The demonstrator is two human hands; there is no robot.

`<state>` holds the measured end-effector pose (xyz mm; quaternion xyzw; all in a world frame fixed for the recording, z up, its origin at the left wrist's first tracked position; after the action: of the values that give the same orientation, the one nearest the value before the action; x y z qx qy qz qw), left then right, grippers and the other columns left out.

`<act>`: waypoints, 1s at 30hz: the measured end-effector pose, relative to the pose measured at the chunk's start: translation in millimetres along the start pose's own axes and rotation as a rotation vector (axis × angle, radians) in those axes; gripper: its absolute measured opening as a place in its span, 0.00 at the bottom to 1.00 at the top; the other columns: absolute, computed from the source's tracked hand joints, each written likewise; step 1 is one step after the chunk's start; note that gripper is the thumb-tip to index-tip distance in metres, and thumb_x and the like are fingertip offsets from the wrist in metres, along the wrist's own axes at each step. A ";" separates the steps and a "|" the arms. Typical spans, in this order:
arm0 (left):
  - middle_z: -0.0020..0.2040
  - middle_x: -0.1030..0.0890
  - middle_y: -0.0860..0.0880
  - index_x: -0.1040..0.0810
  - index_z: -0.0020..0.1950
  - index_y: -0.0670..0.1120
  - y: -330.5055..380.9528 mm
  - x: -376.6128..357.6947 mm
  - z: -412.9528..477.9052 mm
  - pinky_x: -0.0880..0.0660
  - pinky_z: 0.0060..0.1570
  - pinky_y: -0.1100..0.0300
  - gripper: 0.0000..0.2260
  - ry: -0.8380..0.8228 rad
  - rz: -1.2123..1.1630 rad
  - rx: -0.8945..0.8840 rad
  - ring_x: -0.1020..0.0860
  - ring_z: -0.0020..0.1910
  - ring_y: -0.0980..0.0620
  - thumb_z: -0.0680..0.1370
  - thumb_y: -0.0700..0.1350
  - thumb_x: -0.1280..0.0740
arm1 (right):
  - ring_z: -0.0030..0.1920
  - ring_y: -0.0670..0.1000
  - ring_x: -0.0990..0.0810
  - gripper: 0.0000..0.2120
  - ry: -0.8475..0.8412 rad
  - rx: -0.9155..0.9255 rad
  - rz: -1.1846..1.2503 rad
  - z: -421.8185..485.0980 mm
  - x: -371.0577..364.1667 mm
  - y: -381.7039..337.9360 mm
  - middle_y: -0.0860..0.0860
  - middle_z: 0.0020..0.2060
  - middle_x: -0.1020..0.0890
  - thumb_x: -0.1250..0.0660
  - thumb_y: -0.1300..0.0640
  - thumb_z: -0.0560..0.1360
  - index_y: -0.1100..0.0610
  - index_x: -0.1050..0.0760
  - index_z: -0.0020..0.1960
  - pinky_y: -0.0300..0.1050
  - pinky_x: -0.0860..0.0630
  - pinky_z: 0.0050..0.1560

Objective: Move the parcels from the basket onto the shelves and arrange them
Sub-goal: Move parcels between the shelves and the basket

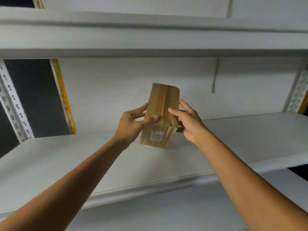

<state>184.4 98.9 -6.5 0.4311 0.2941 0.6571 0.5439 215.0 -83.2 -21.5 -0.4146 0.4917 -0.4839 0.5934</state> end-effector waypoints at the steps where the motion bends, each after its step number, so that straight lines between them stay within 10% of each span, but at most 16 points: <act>1: 0.58 0.18 0.57 0.24 0.66 0.55 3.5 -16.9 6.1 0.23 0.59 0.48 0.27 -0.042 -0.036 -0.019 0.21 0.57 0.56 0.67 0.58 0.27 | 0.48 0.55 0.16 0.24 0.045 0.022 -0.002 -4.3 17.0 -5.9 0.53 0.50 0.16 0.29 0.58 0.75 0.44 0.29 0.68 0.47 0.20 0.34; 14: 0.51 0.15 0.47 0.20 0.60 0.46 64.6 -297.7 -19.1 0.22 0.44 0.60 0.16 -0.595 -0.604 -0.024 0.17 0.50 0.48 0.73 0.38 0.28 | 0.55 0.53 0.17 0.24 0.654 0.199 -0.148 -189.5 245.3 -67.5 0.52 0.53 0.15 0.30 0.62 0.75 0.46 0.29 0.68 0.56 0.21 0.56; 20: 0.61 0.21 0.51 0.24 0.56 0.64 125.5 -429.0 -99.2 0.20 0.48 0.57 0.22 -0.908 -0.682 -0.093 0.20 0.57 0.50 0.69 0.43 0.24 | 0.50 0.45 0.16 0.34 0.935 0.237 -0.270 -312.5 335.6 -85.8 0.50 0.56 0.18 0.29 0.63 0.74 0.46 0.39 0.75 0.41 0.19 0.42; 30: 0.62 0.24 0.58 0.33 0.70 0.58 159.1 -593.0 -243.2 0.21 0.54 0.51 0.36 -1.233 -0.644 -0.024 0.23 0.60 0.53 0.65 0.47 0.22 | 0.56 0.47 0.18 0.31 1.170 0.191 -0.284 -497.0 453.1 -53.6 0.46 0.58 0.18 0.28 0.58 0.74 0.44 0.35 0.72 0.43 0.18 0.45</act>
<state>-82.8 -492.8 -127.5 0.6110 0.0372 0.1016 0.7842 -261.6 -546.3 -138.1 -0.0864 0.6305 -0.7479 0.1888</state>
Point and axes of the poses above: each hand's wrist, its own z-axis towards the middle knuckle, its own x-axis out of the back of the hand, y = z × x, the point moved 6 cm from there along z, towards the middle knuckle
